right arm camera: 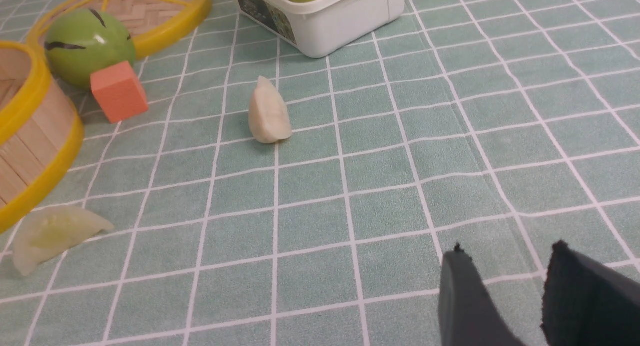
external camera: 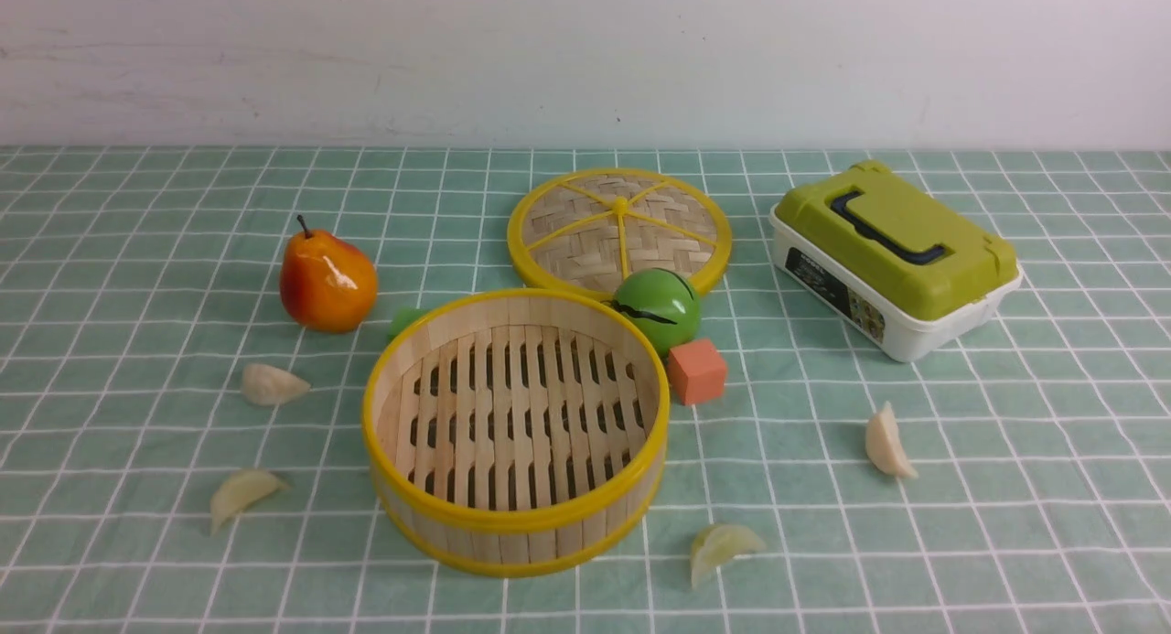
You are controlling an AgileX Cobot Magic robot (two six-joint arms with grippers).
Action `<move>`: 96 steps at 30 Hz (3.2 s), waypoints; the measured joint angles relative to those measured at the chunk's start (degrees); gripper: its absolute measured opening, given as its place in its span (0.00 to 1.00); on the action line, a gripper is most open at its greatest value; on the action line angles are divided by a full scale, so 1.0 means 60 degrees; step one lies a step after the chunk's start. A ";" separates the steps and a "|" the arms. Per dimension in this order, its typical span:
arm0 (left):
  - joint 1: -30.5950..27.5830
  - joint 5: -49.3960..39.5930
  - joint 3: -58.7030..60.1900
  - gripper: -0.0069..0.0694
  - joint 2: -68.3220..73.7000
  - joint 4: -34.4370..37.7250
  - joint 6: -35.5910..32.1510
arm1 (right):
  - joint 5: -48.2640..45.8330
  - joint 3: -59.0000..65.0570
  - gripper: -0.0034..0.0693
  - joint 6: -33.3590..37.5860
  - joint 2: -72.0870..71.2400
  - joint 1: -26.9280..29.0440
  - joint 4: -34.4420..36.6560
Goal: Put the dumplings into the steamer on the table with the blue tablecloth.
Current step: 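Reach for and grasp a dumpling on the table with the left gripper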
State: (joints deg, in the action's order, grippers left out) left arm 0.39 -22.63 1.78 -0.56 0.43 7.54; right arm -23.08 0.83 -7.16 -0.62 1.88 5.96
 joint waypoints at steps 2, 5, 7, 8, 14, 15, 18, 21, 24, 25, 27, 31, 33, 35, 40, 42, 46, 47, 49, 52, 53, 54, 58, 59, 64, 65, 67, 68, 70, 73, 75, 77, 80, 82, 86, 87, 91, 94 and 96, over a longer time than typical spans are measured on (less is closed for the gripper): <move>0.0000 0.0000 0.0000 0.33 0.0000 0.0000 0.0000 | 0.0000 0.0000 0.38 0.0000 0.0000 0.0000 0.0000; 0.0000 0.0010 0.0000 0.33 0.0000 -0.0072 0.0000 | 0.0000 0.0000 0.38 0.0000 0.0000 0.0000 0.0000; 0.0000 0.0055 0.0000 0.33 0.0000 -0.0278 0.0000 | 0.0000 0.0000 0.38 0.0000 0.0000 0.0000 0.0000; 0.0000 0.0103 0.0000 0.33 0.0000 -0.0316 -0.0004 | 0.0000 0.0000 0.38 0.0000 0.0000 0.0000 0.0000; 0.0000 0.0486 0.0000 0.34 0.0000 -0.0360 -0.0004 | 0.0000 0.0000 0.38 0.0000 0.0000 0.0000 0.0000; 0.0000 0.0598 0.0000 0.35 0.0000 -0.0359 -0.0004 | 0.0000 0.0000 0.38 0.0000 0.0000 0.0000 -0.0020; 0.0000 0.1087 0.0000 0.35 0.0000 -0.0359 -0.0004 | 0.0000 0.0000 0.38 0.0000 0.0000 0.0000 -0.0030; 0.0000 0.1735 0.0000 0.35 0.0000 -0.0359 -0.0004 | 0.0000 0.0000 0.38 0.0000 0.0000 0.0000 -0.0070; 0.0000 0.2483 0.0000 0.36 0.0000 -0.0360 -0.0004 | 0.0065 0.0000 0.38 0.0000 0.0000 0.0000 -0.0301; 0.0000 0.2568 0.0000 0.36 0.0000 -0.0360 -0.0004 | 0.0096 0.0000 0.38 0.0000 0.0000 0.0000 -0.0405; 0.0000 0.3116 0.0000 0.36 0.0000 -0.0360 -0.0004 | 0.0347 0.0031 0.38 0.0000 0.0000 0.0000 -0.0838; 0.0000 0.4253 0.0000 0.36 0.0000 -0.0360 -0.0004 | 0.1792 0.0128 0.38 0.0000 0.0000 0.0000 -0.1905; 0.0000 0.4739 0.0000 0.36 0.0000 -0.0360 -0.0004 | 0.2803 0.0128 0.38 0.0000 0.0000 0.0000 -0.2363; 0.0000 0.5383 0.0000 0.37 0.0000 -0.0360 -0.0004 | 0.4287 0.0128 0.38 0.0000 0.0000 0.0000 -0.3002; 0.0000 0.6962 0.0000 0.37 0.0000 -0.0339 0.0443 | 0.6927 0.0128 0.38 -0.0349 0.0000 0.0000 -0.3582; 0.0000 0.7532 0.0000 0.38 0.0000 -0.0229 0.1266 | 0.8063 0.0128 0.38 -0.0736 0.0000 0.0000 -0.3624; 0.0000 0.8503 -0.0016 0.37 0.0000 -0.0072 0.3502 | 0.9255 0.0128 0.38 -0.1266 0.0000 0.0000 -0.3682; 0.0000 0.8484 -0.0134 0.37 0.0000 -0.0072 0.4087 | 0.9365 0.0060 0.38 -0.1383 0.0000 0.0000 -0.3682; 0.0000 0.8078 -0.0653 0.33 0.0000 -0.0072 0.4535 | 0.9336 -0.0169 0.37 -0.1482 0.0000 0.0000 -0.3619; 0.0000 0.7082 -0.2339 0.22 0.0487 -0.0289 0.4590 | 0.9044 -0.1031 0.29 -0.1644 0.0041 0.0000 -0.3557; 0.0000 0.6710 -0.2819 0.17 0.0833 -0.0397 0.4531 | 0.8944 -0.1285 0.25 -0.1652 0.0115 0.0000 -0.3545; 0.0000 0.6636 -0.2941 0.16 0.0910 -0.0423 0.4494 | 0.8874 -0.1417 0.22 -0.1656 0.0166 0.0000 -0.3545; 0.0000 0.5058 -0.5276 0.07 0.3024 -0.0884 0.4322 | 0.7518 -0.2895 0.03 -0.1686 0.1129 0.0000 -0.3235; 0.0000 0.4807 -0.5647 0.07 0.3451 -0.0958 0.4320 | 0.7061 -0.3076 0.03 -0.1686 0.1298 0.0000 -0.3126; 0.0000 0.1944 -0.7250 0.07 0.5922 -0.1164 0.4204 | 0.3311 -0.4369 0.03 -0.1686 0.2796 0.0000 -0.2759; 0.0000 0.1040 -0.7586 0.07 0.6425 -0.1118 0.4055 | 0.2480 -0.4594 0.03 -0.1686 0.3139 0.0000 -0.2734; 0.0000 -0.1030 -0.8232 0.07 0.7567 -0.0718 0.3327 | 0.0831 -0.4990 0.04 -0.1686 0.3911 0.0000 -0.2656; 0.0000 -0.1327 -0.8378 0.07 0.7747 -0.0520 0.3076 | 0.0437 -0.5070 0.04 -0.1676 0.4123 0.0000 -0.2635; 0.0000 -0.2603 -0.8743 0.07 0.8764 0.0461 0.2067 | -0.0802 -0.5282 0.04 -0.1361 0.4981 0.0000 -0.2404; 0.0000 -0.3274 -0.8985 0.07 0.9888 0.1864 0.0655 | -0.1943 -0.5324 0.04 -0.0333 0.5912 -0.0049 -0.1370; 0.0000 -0.3492 -0.9078 0.07 1.0624 0.2576 -0.0232 | -0.2425 -0.5324 0.04 0.0571 0.6407 -0.0251 -0.0363; 0.0000 -0.3587 -0.9176 0.07 1.1374 0.3088 -0.0863 | -0.2806 -0.5324 0.04 0.1773 0.6923 -0.0569 0.0624; 0.0000 -0.3747 -0.9424 0.08 1.2465 0.3408 -0.1420 | -0.2967 -0.5324 0.04 0.3821 0.7649 -0.1084 0.2228; 0.0000 -0.3769 -0.9597 0.10 1.3067 0.3385 -0.1591 | -0.2949 -0.5331 0.04 0.4859 0.8103 -0.1349 0.2949; 0.0000 -0.3516 -1.0228 0.18 1.4144 0.3082 -0.0952 | -0.2652 -0.5354 0.04 0.6322 0.8825 -0.1663 0.4179; 0.0000 -0.3316 -1.0396 0.20 1.4381 0.2905 -0.0578 | -0.2540 -0.5358 0.04 0.6491 0.8979 -0.1674 0.4423; 0.0000 -0.2419 -1.0975 0.32 1.5332 0.2005 0.0960 | -0.2342 -0.5365 0.05 0.6718 0.9381 -0.1674 0.5094; 0.0000 -0.2223 -1.1494 0.45 1.6042 0.1465 0.1881 | -0.2329 -0.5369 0.05 0.6760 0.9453 -0.1674 0.5315; 0.0000 -0.2250 -1.2012 0.57 1.6706 0.1150 0.2388 | -0.2284 -0.5376 0.05 0.6786 0.9453 -0.1674 0.5411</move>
State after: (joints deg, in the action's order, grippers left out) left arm 0.39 -36.13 -70.30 99.68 7.33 21.86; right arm -36.78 -31.43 33.55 56.10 -8.16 38.43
